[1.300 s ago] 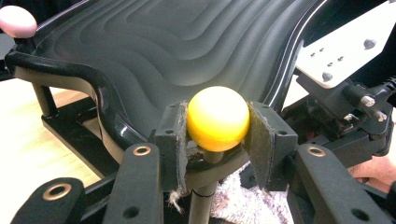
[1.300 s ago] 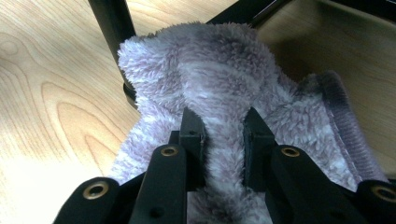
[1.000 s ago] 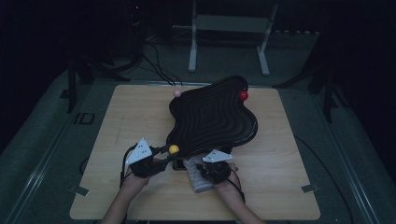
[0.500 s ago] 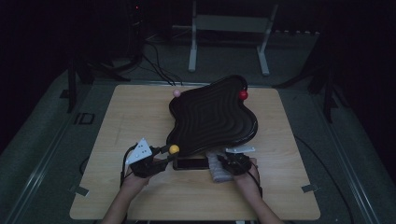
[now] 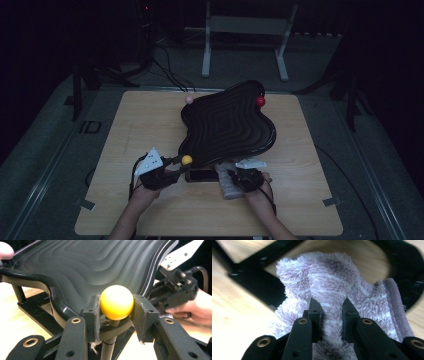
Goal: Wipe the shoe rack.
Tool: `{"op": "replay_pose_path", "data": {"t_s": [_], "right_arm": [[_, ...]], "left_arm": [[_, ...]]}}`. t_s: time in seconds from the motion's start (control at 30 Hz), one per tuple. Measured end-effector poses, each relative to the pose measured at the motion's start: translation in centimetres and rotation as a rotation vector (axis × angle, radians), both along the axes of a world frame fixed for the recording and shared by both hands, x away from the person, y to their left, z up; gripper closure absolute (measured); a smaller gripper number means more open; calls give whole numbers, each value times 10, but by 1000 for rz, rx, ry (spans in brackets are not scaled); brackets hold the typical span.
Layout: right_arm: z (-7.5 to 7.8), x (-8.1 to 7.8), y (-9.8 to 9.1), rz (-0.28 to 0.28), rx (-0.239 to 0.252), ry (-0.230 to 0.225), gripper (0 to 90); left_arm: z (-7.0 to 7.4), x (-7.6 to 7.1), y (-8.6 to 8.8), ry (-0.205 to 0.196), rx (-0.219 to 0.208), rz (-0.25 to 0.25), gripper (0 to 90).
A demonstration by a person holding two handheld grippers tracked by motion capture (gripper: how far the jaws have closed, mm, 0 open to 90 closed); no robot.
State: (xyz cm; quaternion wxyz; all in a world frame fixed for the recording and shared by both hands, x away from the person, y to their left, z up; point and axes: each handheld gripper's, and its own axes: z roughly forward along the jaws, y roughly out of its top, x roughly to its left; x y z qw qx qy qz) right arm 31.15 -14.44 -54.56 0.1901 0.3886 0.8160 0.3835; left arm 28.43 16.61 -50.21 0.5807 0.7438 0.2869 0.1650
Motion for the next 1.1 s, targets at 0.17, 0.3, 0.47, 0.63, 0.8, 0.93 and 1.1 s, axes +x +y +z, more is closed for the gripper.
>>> {"op": "replay_pose_path", "data": {"t_s": [0.17,0.3,0.47,0.63,0.8,0.93,1.1], "right_arm": [[-1,-8,19,74,9,2,747],[-2,-13,34,120,11,-4,746],[-1,-10,34,145,6,0,745],[0,-3,18,114,9,13,744],[2,7,-6,51,-7,17,744],[2,19,-30,-17,5,15,745],[3,20,-29,-43,-30,-3,745]], "left_arm": [[0,0,0,-4,1,5,603],[0,0,0,-3,6,2,603],[1,0,0,-3,9,2,603],[1,0,0,-4,9,0,602],[0,0,0,-2,6,-2,603],[0,1,0,-1,-1,-4,603],[-1,1,0,7,-6,-10,603]]}}
